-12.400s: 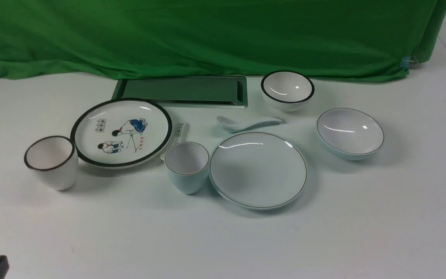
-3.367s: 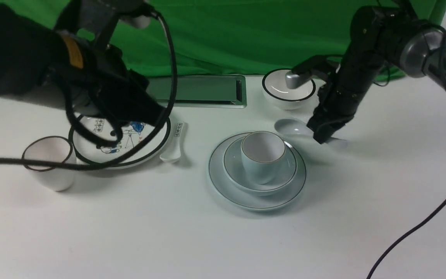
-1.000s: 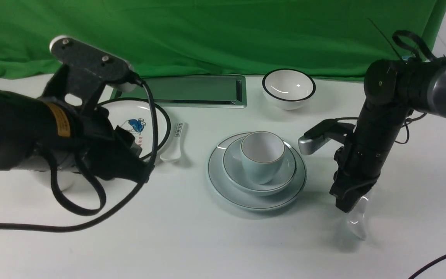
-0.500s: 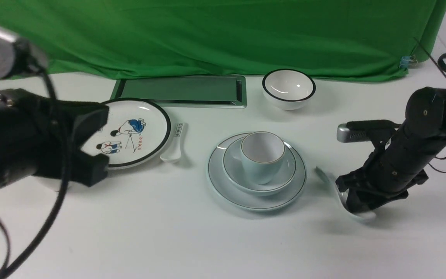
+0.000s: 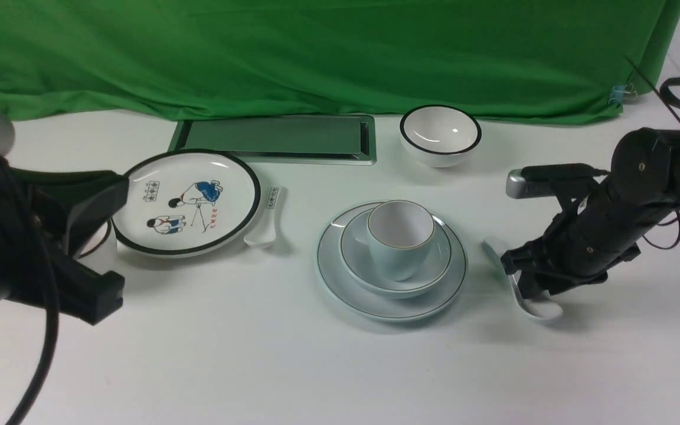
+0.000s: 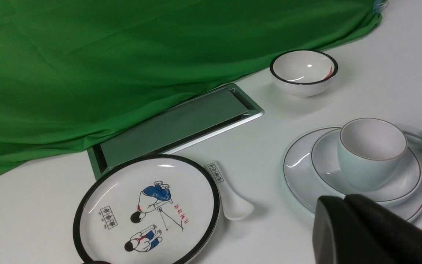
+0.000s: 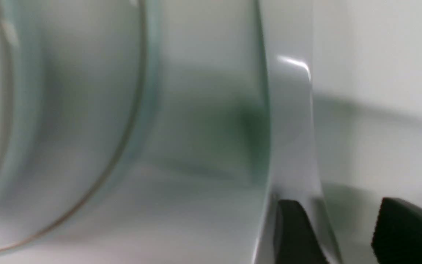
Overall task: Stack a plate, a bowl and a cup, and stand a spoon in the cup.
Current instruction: Use the right arm to grab a blue soup spoon, then use the right arm to put the blue soup spoon into the blue teacup in the middle
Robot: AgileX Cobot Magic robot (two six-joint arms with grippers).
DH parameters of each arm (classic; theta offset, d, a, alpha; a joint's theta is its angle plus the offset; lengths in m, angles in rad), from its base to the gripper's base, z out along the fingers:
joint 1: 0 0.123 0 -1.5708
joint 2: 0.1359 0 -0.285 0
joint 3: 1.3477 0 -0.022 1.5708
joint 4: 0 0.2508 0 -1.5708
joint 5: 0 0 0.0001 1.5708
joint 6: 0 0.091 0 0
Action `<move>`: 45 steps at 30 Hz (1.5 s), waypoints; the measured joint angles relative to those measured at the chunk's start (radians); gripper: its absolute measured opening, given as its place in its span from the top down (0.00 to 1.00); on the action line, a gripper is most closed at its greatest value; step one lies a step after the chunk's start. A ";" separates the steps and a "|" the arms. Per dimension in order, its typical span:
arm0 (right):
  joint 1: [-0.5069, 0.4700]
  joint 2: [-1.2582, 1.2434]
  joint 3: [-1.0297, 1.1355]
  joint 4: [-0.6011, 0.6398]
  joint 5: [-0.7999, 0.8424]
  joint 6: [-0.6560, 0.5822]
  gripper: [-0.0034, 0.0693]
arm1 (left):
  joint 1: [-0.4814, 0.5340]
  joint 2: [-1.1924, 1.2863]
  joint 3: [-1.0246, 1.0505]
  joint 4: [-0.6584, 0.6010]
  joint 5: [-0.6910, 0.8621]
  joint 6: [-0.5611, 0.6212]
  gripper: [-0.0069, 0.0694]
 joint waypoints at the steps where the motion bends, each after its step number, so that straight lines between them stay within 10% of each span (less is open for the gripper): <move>1: 0.006 0.000 -0.022 0.000 0.009 0.000 0.46 | 0.000 0.001 0.000 0.000 0.000 0.000 0.96; 11: 0.047 0.104 -0.171 -0.021 0.005 -0.003 0.42 | 0.000 0.028 0.000 0.000 0.004 0.000 0.96; 20: 0.047 0.134 -0.178 -0.089 0.002 -0.054 0.73 | 0.000 0.028 0.000 0.000 0.008 0.000 0.96; 30: 0.047 0.042 -0.169 -0.086 -0.017 -0.108 0.73 | 0.000 0.028 0.000 0.000 0.014 0.000 0.96; 45: 0.395 -0.147 0.178 0.073 -1.171 -0.208 0.73 | 0.000 0.028 0.000 0.008 0.014 0.000 0.96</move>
